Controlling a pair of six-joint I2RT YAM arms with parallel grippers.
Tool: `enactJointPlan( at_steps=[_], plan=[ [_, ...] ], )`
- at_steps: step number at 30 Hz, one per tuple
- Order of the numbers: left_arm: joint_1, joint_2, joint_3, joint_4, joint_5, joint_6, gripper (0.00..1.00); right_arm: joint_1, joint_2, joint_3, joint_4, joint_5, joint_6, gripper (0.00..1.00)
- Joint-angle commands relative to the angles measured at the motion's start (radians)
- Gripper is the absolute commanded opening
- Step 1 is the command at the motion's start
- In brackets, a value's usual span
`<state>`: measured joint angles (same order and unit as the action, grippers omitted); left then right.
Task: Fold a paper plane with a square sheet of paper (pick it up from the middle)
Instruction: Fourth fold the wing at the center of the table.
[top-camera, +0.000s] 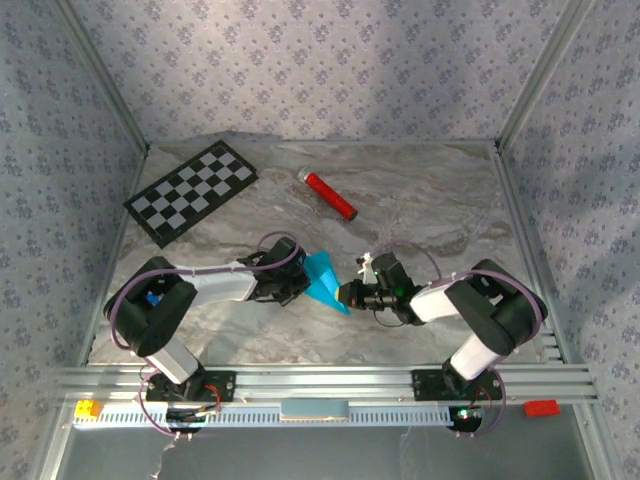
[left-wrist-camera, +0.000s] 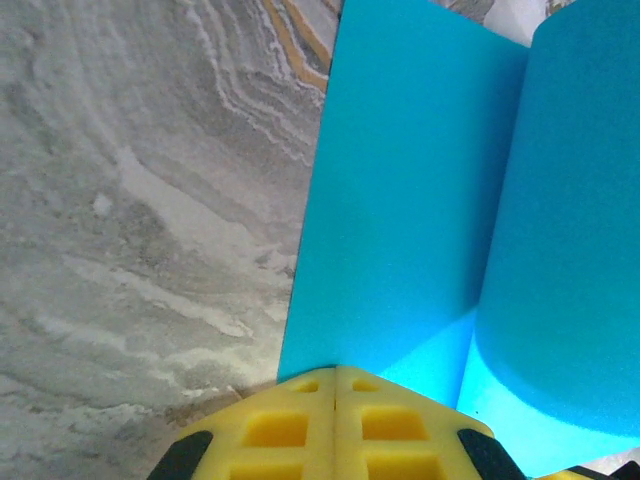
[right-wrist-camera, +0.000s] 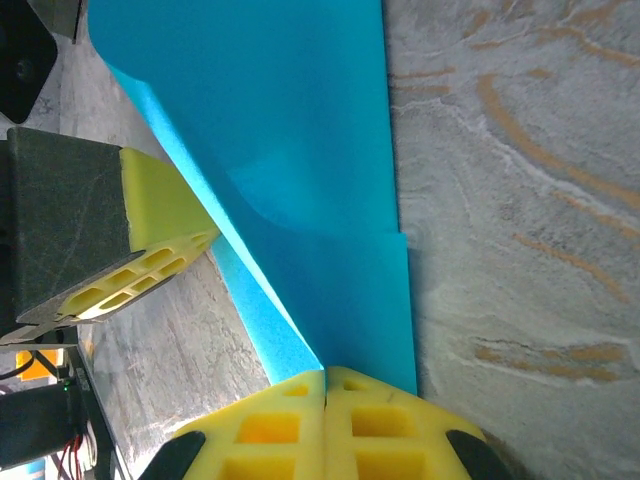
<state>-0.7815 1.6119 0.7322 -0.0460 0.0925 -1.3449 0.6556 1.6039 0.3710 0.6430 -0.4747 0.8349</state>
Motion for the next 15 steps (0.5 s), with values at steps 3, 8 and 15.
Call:
enactJointPlan(
  at_steps=[3,8,15],
  plan=[
    [0.002,-0.019,0.012,-0.103,-0.040,0.033,0.09,-0.011,0.058,0.005,-0.033,-0.029,0.026,0.00],
    [-0.001,-0.048,0.052,-0.066,-0.026,0.109,0.13,-0.023,0.078,0.010,-0.014,-0.069,0.049,0.00],
    [-0.007,-0.054,0.045,0.105,0.058,0.150,0.08,-0.042,0.110,0.017,0.000,-0.105,0.071,0.00]
  ],
)
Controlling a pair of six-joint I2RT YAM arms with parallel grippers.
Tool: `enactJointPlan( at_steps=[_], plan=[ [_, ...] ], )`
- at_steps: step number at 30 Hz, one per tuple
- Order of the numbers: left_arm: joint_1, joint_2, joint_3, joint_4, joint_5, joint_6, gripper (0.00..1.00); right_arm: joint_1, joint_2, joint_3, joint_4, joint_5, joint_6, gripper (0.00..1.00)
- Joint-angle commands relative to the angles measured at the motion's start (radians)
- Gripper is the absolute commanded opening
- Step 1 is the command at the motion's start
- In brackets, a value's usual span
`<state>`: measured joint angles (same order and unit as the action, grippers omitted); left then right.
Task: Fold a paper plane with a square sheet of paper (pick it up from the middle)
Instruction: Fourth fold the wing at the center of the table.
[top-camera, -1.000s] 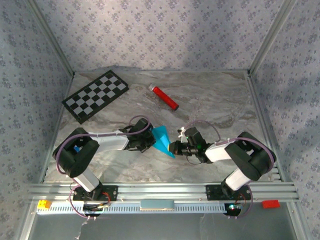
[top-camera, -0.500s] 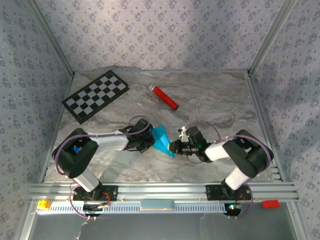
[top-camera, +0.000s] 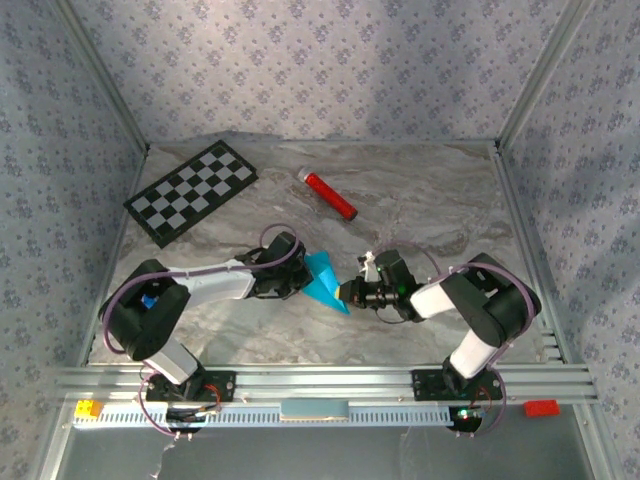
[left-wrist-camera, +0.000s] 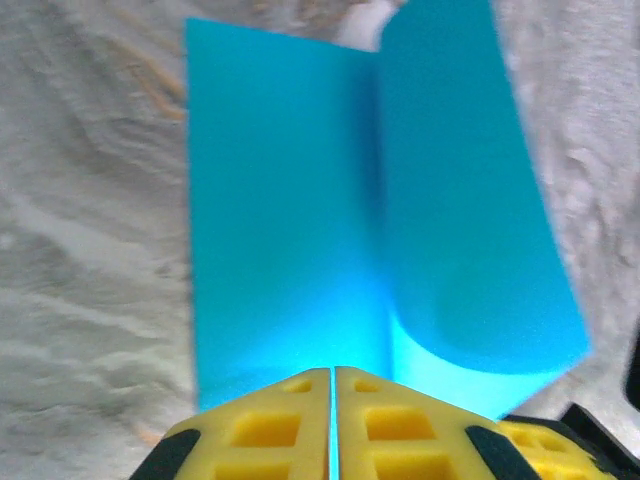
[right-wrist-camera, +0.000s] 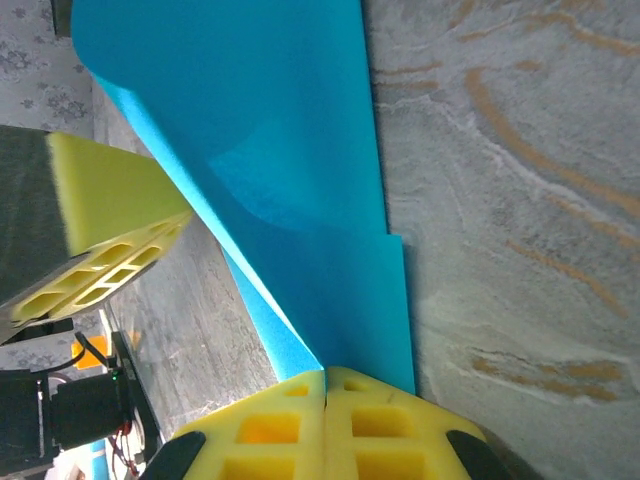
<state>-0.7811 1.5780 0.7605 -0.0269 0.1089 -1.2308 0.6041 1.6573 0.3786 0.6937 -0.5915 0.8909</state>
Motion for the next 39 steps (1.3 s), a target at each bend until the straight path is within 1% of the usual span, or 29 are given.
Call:
enactJointPlan(
  at_steps=[1,7,10,20,26,39],
  plan=[
    [-0.010,-0.016,0.018,0.107,0.051,0.039,0.07,0.007,0.059,0.009,-0.051,0.007,0.017,0.00],
    [-0.018,0.027,0.033,0.182,0.095,0.047,0.06,-0.012,0.067,0.013,-0.058,-0.014,0.025,0.00],
    [-0.020,0.054,0.045,0.188,0.104,0.039,0.06,-0.019,0.073,0.015,-0.065,-0.019,0.025,0.00],
    [-0.021,0.111,0.043,0.209,0.066,0.002,0.05,-0.031,0.086,0.018,-0.075,-0.030,0.029,0.00],
    [-0.020,0.120,0.043,0.181,0.036,-0.001,0.05,-0.035,0.093,0.031,-0.100,-0.042,0.026,0.00],
    [-0.018,0.155,0.056,0.188,0.033,-0.002,0.05,-0.043,0.116,0.041,-0.131,-0.039,0.025,0.00]
  ],
)
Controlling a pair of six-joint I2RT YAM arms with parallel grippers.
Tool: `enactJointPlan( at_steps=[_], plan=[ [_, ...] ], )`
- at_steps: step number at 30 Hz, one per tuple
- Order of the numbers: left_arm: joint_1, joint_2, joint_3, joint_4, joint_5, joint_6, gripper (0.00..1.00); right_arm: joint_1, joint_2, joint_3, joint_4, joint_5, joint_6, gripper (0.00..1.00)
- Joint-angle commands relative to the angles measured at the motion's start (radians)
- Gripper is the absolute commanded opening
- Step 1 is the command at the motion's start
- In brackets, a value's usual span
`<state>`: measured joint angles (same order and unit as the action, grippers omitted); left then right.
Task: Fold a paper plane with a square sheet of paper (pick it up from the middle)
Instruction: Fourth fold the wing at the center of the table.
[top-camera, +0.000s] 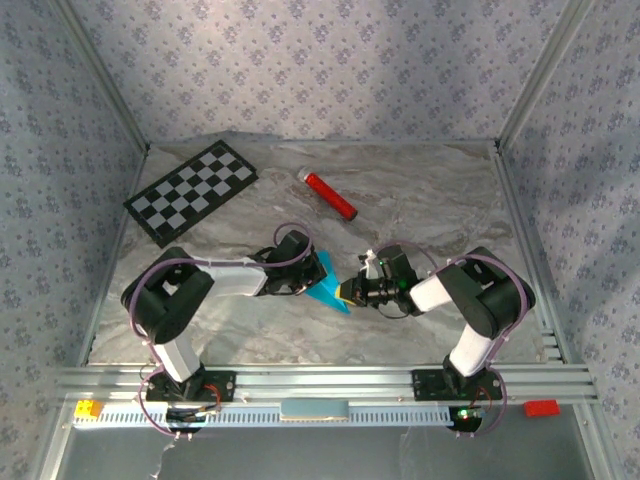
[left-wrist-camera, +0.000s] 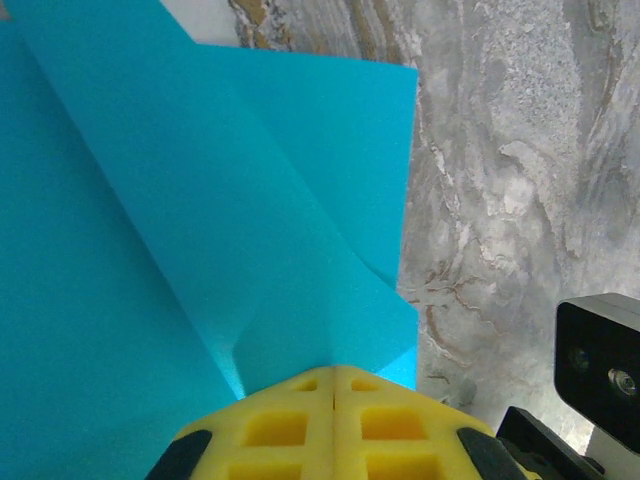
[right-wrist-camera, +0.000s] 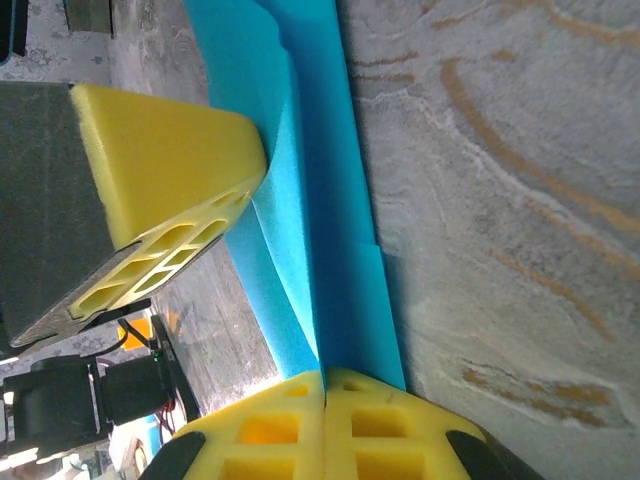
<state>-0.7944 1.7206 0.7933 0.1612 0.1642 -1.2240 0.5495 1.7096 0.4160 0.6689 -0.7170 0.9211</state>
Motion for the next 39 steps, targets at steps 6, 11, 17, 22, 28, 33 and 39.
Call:
enactJointPlan(
  at_steps=[6,11,17,22,28,33,39],
  plan=[
    [-0.005,0.022,0.036,-0.018,-0.022,-0.002,0.05,0.006,0.065,0.009,-0.120,0.083,-0.005,0.00],
    [-0.005,0.035,0.045,-0.029,-0.018,0.004,0.05,0.007,0.068,0.010,-0.124,0.084,-0.004,0.00],
    [-0.005,0.056,0.049,-0.037,-0.013,0.009,0.05,0.006,0.072,0.012,-0.130,0.082,-0.001,0.00],
    [-0.003,0.073,0.061,-0.064,-0.012,0.012,0.04,0.006,0.070,0.013,-0.132,0.082,-0.001,0.00],
    [-0.004,0.085,0.053,-0.089,-0.011,0.013,0.04,0.016,0.020,0.025,-0.183,0.082,-0.027,0.01],
    [-0.003,0.085,0.043,-0.095,-0.015,0.007,0.03,0.029,-0.064,0.048,-0.302,0.107,-0.086,0.10],
    [-0.002,0.091,0.045,-0.089,-0.008,0.009,0.03,0.052,-0.130,0.068,-0.435,0.143,-0.165,0.21]
  ],
)
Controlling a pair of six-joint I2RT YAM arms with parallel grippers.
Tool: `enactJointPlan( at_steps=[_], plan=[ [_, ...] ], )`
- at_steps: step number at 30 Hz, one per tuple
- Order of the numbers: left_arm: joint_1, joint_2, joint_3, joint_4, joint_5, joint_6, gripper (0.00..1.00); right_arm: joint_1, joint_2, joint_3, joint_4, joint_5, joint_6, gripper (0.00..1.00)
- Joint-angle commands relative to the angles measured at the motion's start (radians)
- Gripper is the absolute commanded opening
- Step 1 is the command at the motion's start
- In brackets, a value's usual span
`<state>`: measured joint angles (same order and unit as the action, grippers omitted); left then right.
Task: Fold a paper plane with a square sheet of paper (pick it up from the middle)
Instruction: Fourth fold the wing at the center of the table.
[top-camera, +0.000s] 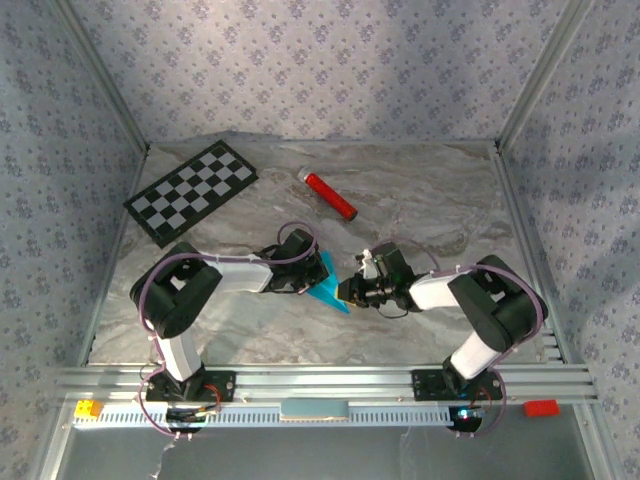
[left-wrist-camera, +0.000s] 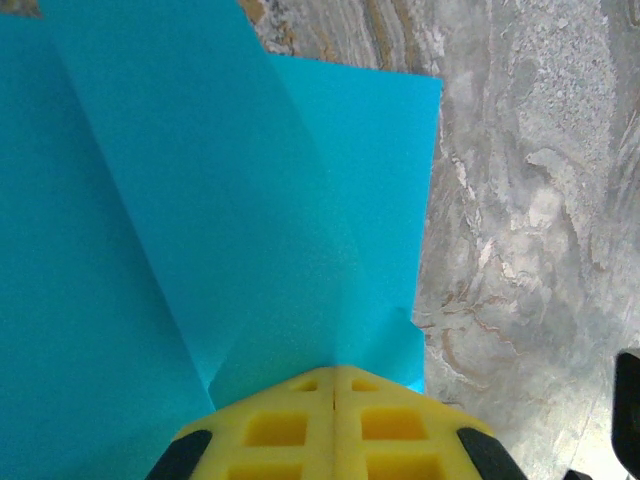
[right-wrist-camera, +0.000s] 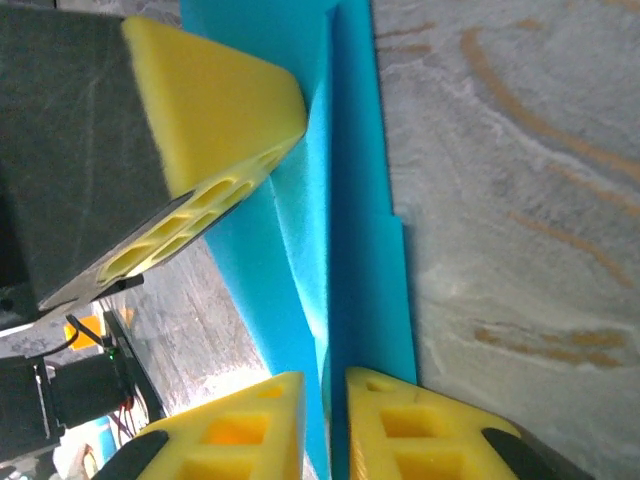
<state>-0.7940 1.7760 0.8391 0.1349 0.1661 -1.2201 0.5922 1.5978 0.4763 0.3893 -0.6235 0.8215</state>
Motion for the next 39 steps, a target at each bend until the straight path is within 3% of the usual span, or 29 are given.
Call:
enactJointPlan(
  at_steps=[1,13,26,39],
  plan=[
    [-0.003,0.037,0.001,-0.063,-0.007,0.006,0.03,0.015,-0.021,0.010,-0.170,0.053,-0.076,0.22],
    [-0.002,0.051,0.010,-0.063,0.006,0.008,0.03,0.024,-0.054,0.017,-0.290,0.098,-0.136,0.23],
    [-0.002,0.051,0.003,-0.065,0.002,0.002,0.02,0.014,-0.059,-0.019,-0.293,0.073,-0.147,0.12],
    [-0.002,0.048,0.002,-0.074,-0.002,0.001,0.02,0.001,-0.122,-0.032,-0.395,0.089,-0.185,0.18]
  ],
)
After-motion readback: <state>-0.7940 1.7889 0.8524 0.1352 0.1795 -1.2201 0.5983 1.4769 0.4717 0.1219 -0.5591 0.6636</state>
